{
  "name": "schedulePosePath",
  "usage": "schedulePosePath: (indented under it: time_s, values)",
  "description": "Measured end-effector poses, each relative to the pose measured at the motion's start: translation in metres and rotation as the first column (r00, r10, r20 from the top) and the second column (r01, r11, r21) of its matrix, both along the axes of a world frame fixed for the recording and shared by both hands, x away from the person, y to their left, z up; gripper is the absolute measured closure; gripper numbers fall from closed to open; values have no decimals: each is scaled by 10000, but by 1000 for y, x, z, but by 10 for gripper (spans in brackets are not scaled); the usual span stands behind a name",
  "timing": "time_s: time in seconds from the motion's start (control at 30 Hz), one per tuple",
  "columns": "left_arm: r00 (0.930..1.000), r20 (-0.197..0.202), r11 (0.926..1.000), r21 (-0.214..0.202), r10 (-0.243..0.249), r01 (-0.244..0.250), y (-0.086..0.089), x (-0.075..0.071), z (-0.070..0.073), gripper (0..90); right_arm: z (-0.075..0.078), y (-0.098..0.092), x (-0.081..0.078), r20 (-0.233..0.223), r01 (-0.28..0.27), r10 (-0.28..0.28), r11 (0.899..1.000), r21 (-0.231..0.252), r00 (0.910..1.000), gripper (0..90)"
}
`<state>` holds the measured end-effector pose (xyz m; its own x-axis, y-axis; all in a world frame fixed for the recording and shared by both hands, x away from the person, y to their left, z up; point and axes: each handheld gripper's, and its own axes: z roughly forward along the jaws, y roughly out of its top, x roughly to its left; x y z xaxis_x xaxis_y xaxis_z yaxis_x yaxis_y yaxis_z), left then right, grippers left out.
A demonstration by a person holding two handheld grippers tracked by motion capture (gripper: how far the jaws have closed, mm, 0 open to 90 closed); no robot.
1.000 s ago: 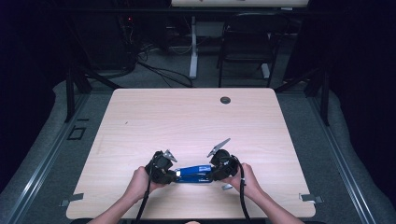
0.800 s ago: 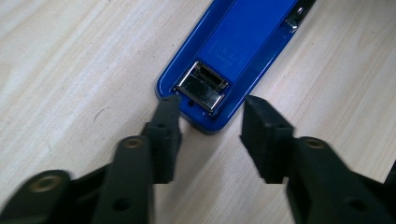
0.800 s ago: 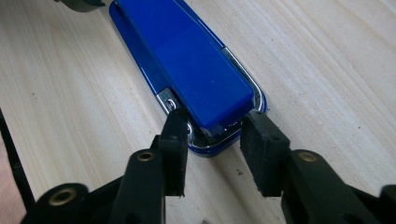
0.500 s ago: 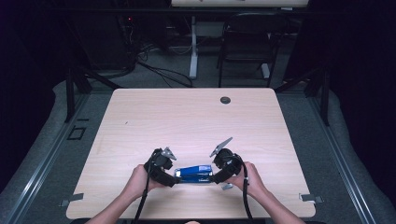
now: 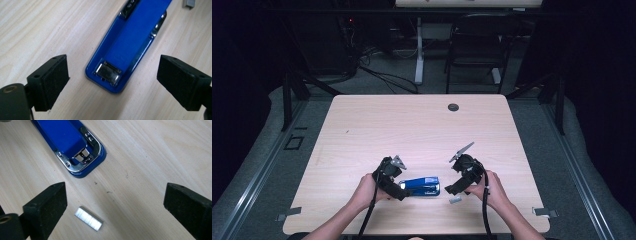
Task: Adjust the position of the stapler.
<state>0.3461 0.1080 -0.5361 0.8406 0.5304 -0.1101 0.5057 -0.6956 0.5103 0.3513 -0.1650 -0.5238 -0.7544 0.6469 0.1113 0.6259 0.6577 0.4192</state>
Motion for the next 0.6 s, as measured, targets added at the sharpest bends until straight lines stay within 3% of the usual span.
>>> schedulePosePath:
  time_s: [0.17, 0.37, 0.4, 0.6]
  values:
    - [9997, 134, 9996, -204, -212, 215, -10, 6, 3, 76, 2, -3, 4, -44, 4, -5, 9997, -256, 10000, 3]
    - [9970, 319, 9968, -354, -707, 718, -26, 7, 5, 63, 1, -15, 4, 50, 258, -258, 9996, -104, 9997, 3]
    - [9965, 362, 9965, -348, -753, 765, -29, 8, 5, 62, 3, -17, 4, 6, 244, -244, 9994, -253, 9997, 3]
    - [9945, 477, 9944, -437, -938, 958, -42, 11, 5, 50, 4, -26, 5, 144, 545, -545, 9985, -30, 9984, 5]
